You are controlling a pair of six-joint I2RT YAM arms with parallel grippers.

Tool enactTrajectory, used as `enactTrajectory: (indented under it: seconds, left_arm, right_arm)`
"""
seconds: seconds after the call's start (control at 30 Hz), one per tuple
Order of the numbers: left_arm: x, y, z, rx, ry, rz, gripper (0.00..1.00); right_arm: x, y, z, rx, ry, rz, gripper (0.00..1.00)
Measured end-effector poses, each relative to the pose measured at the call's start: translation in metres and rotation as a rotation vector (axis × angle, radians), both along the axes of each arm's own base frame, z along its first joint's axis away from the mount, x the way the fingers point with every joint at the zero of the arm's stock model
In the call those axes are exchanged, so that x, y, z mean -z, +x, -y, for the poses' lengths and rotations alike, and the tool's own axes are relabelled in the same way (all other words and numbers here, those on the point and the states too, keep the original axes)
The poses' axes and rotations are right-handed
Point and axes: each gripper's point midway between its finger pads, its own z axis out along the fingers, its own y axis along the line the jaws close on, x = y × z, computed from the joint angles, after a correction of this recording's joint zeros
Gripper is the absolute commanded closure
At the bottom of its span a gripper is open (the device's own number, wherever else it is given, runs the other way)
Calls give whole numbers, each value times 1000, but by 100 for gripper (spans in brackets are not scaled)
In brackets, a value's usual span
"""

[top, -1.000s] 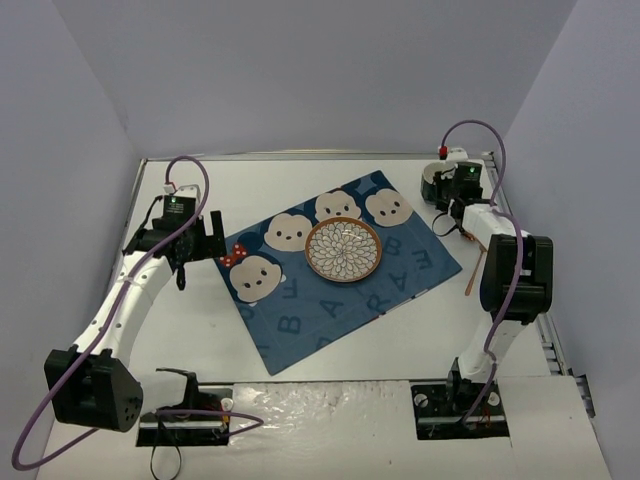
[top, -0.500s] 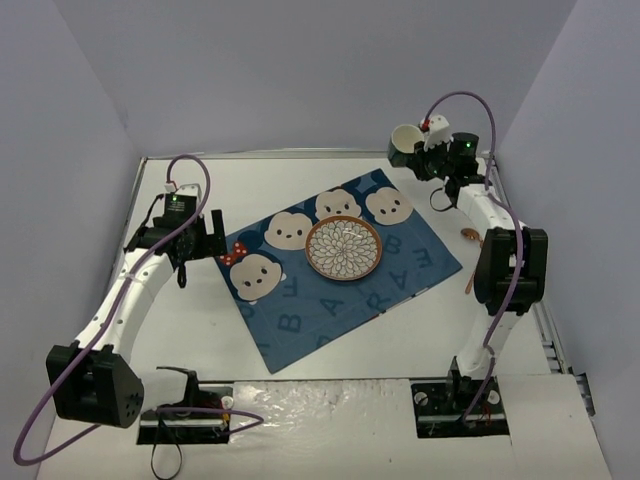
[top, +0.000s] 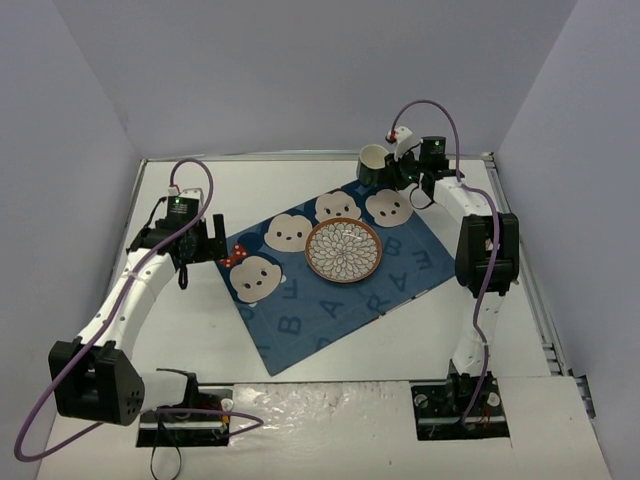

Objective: Set the dinner table for one person

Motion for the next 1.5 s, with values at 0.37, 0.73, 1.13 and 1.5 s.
enactTrajectory:
  seconds: [0.37, 0.73, 1.13, 1.5]
  left_arm:
    - [1, 0, 0, 2, 2, -1, 3]
    - [3, 1, 0, 3, 2, -7, 3]
    - [3, 1, 0, 3, 2, -7, 3]
    - [3, 1, 1, 8, -4, -7, 3]
  right_arm:
    - [7, 6, 8, 42, -32, -28, 100]
    - [49, 8, 10, 50, -41, -95, 100]
    - [47, 13, 18, 90, -64, -84, 53]
    - [9, -7, 39, 182, -70, -37, 25]
